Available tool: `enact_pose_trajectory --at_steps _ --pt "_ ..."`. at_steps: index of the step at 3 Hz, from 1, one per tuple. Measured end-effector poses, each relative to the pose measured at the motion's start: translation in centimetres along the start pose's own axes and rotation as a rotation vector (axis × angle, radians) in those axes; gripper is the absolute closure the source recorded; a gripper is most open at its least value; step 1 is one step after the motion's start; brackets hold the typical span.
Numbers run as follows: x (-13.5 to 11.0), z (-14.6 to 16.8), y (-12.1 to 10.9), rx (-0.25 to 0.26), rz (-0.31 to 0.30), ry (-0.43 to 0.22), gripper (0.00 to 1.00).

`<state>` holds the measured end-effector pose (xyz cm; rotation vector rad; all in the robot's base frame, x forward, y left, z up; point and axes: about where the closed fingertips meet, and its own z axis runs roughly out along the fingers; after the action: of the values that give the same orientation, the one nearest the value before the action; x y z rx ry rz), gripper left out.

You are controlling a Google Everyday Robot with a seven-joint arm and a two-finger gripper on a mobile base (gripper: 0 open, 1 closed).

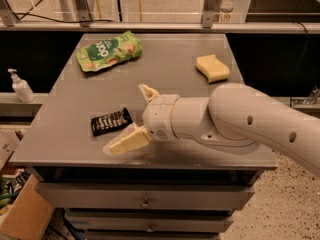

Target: Move rxbar chocolate near sponge

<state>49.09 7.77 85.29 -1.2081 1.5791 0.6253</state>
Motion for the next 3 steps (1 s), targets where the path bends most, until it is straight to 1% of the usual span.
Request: enact_pose_trajectory --at_steps 1,2,3 --pt "0.4 1.4 0.1 -0.029 0.026 0.023 0.00" --pt "1.2 2.3 0.0 -0.044 0.057 0.045 0.00" --pt "1.8 2.8 -0.8 -0.040 0.103 0.051 0.16"
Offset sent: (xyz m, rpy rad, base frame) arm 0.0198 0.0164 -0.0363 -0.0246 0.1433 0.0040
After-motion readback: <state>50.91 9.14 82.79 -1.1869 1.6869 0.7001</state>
